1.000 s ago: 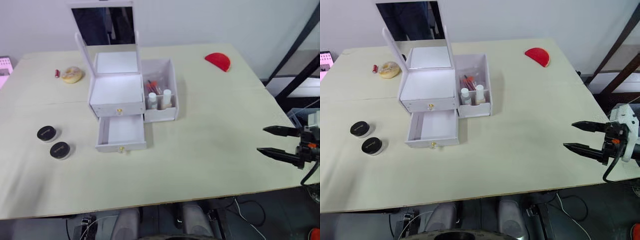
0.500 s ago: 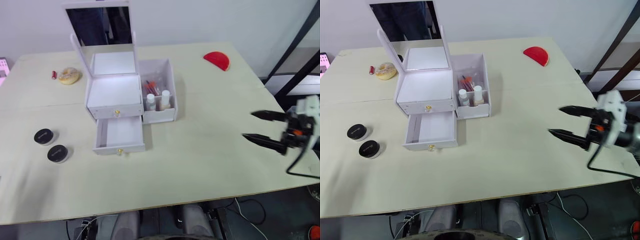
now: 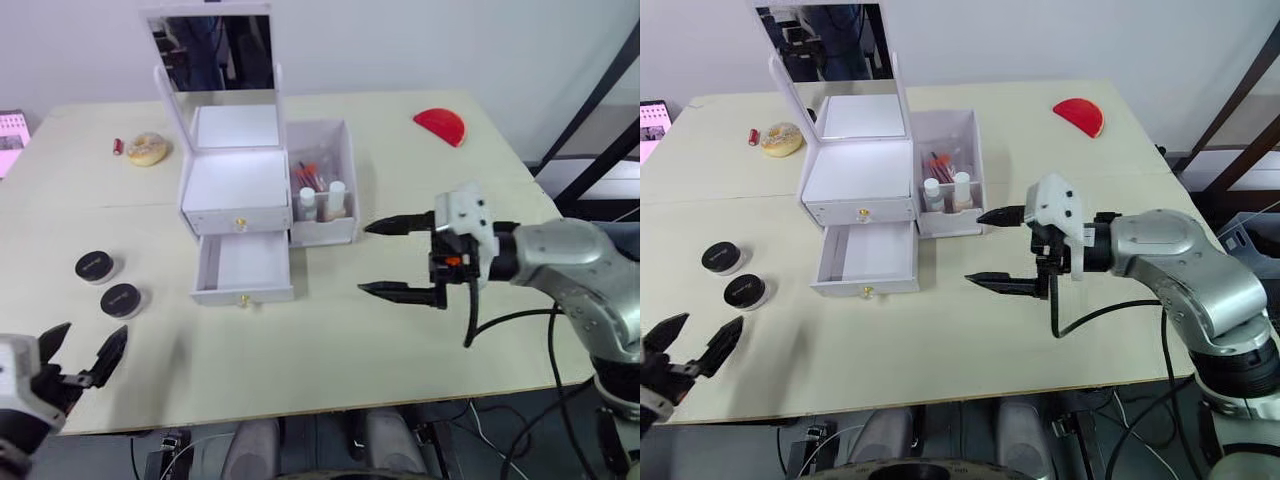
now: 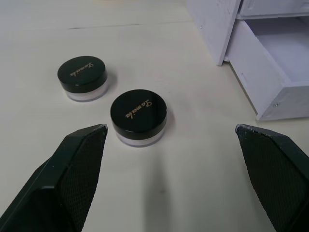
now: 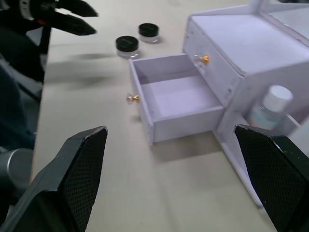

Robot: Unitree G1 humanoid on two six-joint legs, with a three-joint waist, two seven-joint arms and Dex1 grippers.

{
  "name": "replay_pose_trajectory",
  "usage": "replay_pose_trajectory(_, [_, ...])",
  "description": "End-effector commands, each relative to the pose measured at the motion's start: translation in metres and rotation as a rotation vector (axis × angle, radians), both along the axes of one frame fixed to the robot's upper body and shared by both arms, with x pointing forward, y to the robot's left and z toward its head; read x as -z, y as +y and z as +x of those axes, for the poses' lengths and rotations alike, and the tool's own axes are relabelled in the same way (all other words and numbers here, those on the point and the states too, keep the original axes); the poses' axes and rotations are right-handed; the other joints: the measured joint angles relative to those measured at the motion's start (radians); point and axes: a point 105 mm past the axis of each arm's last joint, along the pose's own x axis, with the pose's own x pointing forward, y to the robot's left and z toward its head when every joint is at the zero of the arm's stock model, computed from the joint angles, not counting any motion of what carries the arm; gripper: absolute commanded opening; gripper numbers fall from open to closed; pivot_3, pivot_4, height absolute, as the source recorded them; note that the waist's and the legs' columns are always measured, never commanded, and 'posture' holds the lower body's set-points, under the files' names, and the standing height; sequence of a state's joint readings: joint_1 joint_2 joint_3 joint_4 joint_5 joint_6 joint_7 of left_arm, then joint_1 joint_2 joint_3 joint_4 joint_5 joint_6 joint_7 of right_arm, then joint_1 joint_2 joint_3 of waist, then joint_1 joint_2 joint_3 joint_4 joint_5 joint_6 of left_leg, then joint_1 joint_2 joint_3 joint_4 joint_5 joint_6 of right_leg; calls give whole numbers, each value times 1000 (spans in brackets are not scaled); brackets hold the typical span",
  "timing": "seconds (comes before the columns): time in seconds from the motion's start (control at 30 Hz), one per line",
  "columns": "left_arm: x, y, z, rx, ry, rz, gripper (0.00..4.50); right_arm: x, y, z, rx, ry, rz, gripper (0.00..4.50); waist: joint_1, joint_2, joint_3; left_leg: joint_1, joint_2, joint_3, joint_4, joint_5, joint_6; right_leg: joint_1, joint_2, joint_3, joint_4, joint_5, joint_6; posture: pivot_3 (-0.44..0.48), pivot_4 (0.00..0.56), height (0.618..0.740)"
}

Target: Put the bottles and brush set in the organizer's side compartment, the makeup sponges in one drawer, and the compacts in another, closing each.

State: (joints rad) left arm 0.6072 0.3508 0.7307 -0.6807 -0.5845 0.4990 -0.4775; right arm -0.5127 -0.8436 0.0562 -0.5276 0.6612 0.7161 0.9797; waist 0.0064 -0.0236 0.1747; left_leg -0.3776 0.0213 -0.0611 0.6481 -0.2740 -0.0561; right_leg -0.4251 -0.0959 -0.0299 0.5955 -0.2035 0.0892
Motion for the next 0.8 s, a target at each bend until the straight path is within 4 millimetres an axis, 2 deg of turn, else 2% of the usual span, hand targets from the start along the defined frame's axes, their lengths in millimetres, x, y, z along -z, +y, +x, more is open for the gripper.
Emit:
replay_pose_trajectory(0.03, [-1,1,12,-15,-17,17,4474,-8,15,-3,-48,-45,-7,4500,1,-1,0,1,0,0,0,0,0,1,0,0,0,0,0,0,150,739])
replay_pose_trajectory(0.2, [7,18,38,-95,0,65,4474,-3,32,0,-67,-45,-20,4500,-1,-1,-1,2,1,0,0,0,0,1,1,0,0,0,0,0,150,739])
replay_pose_trajectory(0.37, [19,14,57,-100,18,64,4474,0,39,0,-80,-43,-27,4500,1,-1,-1,2,1,0,-1,0,0,1,2,0,1,3,-4,0,150,739])
replay_pose_trajectory(0.6, [31,20,66,-129,36,55,4474,1,43,5,-67,-56,-43,4500,0,-1,-1,2,2,0,-2,0,1,1,2,0,2,3,-5,0,150,739])
replay_pose_trajectory(0.8, [40,13,73,-100,57,22,4474,2,43,4,-62,-53,-44,4500,0,-1,-1,2,2,0,-1,0,1,1,3,0,2,2,-2,0,150,739])
